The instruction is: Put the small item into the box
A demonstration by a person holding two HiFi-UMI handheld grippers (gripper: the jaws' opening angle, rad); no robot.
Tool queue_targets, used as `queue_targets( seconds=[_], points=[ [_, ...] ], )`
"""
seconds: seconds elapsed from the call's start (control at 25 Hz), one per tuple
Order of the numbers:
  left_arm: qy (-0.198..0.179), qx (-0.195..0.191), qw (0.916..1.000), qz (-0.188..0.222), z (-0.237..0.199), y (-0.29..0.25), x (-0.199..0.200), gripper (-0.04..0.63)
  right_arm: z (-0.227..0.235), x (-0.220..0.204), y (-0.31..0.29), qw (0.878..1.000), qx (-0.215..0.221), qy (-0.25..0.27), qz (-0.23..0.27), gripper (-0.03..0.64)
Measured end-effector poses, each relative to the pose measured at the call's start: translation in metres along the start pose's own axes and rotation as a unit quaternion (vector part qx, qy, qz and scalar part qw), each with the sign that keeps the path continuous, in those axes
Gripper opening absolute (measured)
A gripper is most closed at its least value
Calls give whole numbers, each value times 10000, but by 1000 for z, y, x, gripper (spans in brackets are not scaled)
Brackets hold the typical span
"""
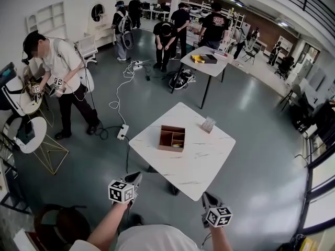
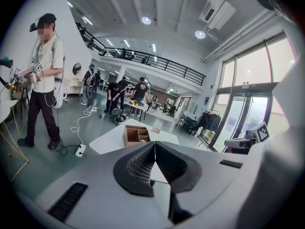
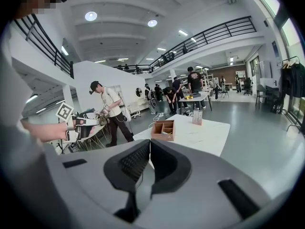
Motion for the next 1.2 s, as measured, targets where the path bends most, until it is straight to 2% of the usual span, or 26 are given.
queue_targets(
  seconds=[1.2],
  points=[
    [-9,-246,9996,-114,-29,14,-1,15,-40,-1,-4,9997,-243,17,52,26]
  ],
)
Point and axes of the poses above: the fingertips, and each gripper's own axes: y backward along the fingers, z to its right, x out of its top, the point moved 9 cm from there along y, backward along the fingers
